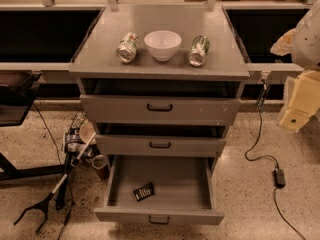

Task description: Pick rxbar chocolate from bottom drawer and place on counter

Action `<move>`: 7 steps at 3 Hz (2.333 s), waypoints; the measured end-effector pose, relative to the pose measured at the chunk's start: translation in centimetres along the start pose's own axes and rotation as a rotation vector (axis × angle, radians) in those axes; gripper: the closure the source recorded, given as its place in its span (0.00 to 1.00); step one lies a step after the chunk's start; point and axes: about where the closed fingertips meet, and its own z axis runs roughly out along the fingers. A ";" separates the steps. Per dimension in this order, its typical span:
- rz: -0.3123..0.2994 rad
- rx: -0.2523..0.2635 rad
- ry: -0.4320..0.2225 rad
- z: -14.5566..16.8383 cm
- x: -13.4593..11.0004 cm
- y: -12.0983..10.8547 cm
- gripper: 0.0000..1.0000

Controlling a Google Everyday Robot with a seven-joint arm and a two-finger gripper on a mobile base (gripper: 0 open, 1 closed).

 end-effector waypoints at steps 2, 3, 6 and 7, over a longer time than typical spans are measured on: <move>0.026 -0.001 -0.021 1.3 -0.9 0.3 0.00; 0.097 -0.005 -0.037 5.6 -3.1 1.5 0.00; -0.063 -0.026 0.026 32.6 -16.9 9.6 0.00; -0.147 -0.045 0.042 42.2 -22.8 13.0 0.00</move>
Offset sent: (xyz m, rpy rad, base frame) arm 0.0083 0.0265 -0.0336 0.0688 0.0192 -0.0466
